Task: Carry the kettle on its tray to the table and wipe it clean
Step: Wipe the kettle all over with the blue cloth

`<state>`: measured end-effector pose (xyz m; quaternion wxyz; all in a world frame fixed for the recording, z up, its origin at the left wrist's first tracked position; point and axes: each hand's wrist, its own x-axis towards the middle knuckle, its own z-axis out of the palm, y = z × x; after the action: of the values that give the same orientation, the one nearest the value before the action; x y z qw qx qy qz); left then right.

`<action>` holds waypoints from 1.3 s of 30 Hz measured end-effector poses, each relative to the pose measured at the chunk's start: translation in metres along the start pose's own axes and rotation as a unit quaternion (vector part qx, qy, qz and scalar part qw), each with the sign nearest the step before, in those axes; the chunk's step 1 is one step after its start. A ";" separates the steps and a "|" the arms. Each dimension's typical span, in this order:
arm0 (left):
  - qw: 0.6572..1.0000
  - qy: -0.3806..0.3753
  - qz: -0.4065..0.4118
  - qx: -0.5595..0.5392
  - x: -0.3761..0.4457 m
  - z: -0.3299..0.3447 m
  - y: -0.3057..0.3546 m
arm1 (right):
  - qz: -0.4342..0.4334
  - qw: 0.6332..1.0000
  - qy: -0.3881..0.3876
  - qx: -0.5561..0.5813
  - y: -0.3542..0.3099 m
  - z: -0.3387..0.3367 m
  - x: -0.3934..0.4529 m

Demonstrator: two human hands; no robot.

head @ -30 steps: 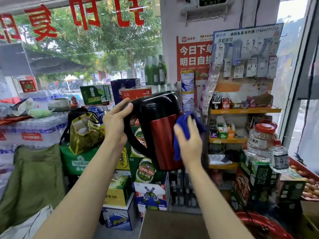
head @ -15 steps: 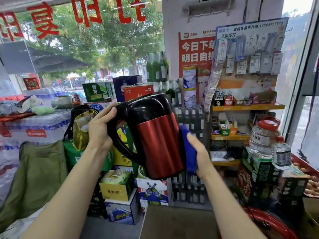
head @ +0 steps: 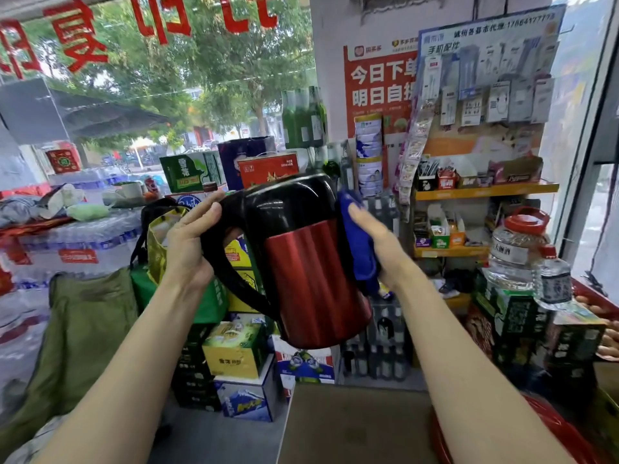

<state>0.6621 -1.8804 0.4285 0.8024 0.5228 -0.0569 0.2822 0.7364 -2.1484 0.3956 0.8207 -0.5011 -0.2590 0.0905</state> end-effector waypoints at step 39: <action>0.998 -0.045 -0.039 0.004 -0.002 -0.015 -0.019 | -0.031 0.998 0.053 -0.003 0.005 0.008 -0.005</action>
<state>0.6670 -1.8739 0.4058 0.8073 0.5399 -0.0711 0.2276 0.7285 -2.1413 0.3925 0.8343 -0.4993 -0.2306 0.0372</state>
